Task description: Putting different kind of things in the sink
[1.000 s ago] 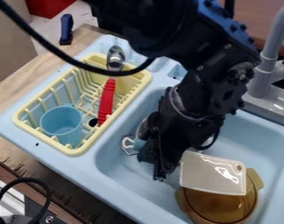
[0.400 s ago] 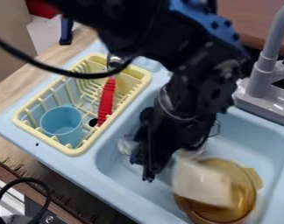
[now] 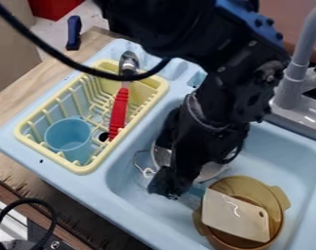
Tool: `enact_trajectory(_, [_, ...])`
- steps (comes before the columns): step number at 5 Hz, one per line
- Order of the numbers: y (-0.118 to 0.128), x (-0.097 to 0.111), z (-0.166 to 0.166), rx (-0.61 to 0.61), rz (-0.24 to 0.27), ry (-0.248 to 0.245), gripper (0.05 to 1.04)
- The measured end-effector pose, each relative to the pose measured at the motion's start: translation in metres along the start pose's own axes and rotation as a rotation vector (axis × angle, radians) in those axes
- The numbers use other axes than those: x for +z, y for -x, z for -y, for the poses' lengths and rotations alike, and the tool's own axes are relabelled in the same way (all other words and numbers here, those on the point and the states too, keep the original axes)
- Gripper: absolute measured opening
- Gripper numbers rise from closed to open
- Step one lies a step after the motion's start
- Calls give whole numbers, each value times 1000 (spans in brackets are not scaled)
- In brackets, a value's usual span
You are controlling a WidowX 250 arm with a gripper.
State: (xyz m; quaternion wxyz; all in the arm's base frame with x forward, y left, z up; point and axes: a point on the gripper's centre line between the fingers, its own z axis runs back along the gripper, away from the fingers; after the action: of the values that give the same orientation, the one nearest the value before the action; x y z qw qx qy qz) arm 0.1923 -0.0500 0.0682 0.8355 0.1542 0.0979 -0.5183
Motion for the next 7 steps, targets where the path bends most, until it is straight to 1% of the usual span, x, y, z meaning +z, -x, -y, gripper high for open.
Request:
enact_trajectory(1, [-3, 6, -4, 34, 33, 30, 1000])
enact_trajectory(2, [-6, 13, -11, 194, 111, 68, 1000])
enact_trajectory(3, [-11, 30, -31, 445, 193, 149, 1000])
enact_trajectory(4, [-14, 33, -46, 705, 215, 200, 1000])
enact_trajectory(5, [-16, 32, -64, 933, 288, 189, 1000])
enact_trajectory(6, [-9, 34, -77, 1182, 367, 176, 1000])
enact_trajectory(7, [5, 28, -89, 1401, 381, 182, 1000])
